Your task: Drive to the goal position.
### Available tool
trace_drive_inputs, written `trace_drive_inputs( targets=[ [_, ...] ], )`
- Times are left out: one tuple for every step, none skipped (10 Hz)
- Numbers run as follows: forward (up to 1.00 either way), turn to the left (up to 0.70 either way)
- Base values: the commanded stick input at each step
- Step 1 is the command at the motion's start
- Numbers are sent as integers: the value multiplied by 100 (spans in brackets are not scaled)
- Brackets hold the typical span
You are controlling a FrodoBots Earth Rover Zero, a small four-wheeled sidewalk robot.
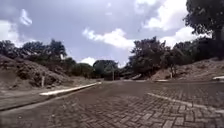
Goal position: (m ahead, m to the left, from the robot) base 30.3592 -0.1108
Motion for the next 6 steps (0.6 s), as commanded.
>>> trace_drive_inputs(
  targets=[
    [70, 0],
    [70, 0],
    [70, 0],
    [70, 0],
    [70, 0],
    [70, 0]
  ],
)
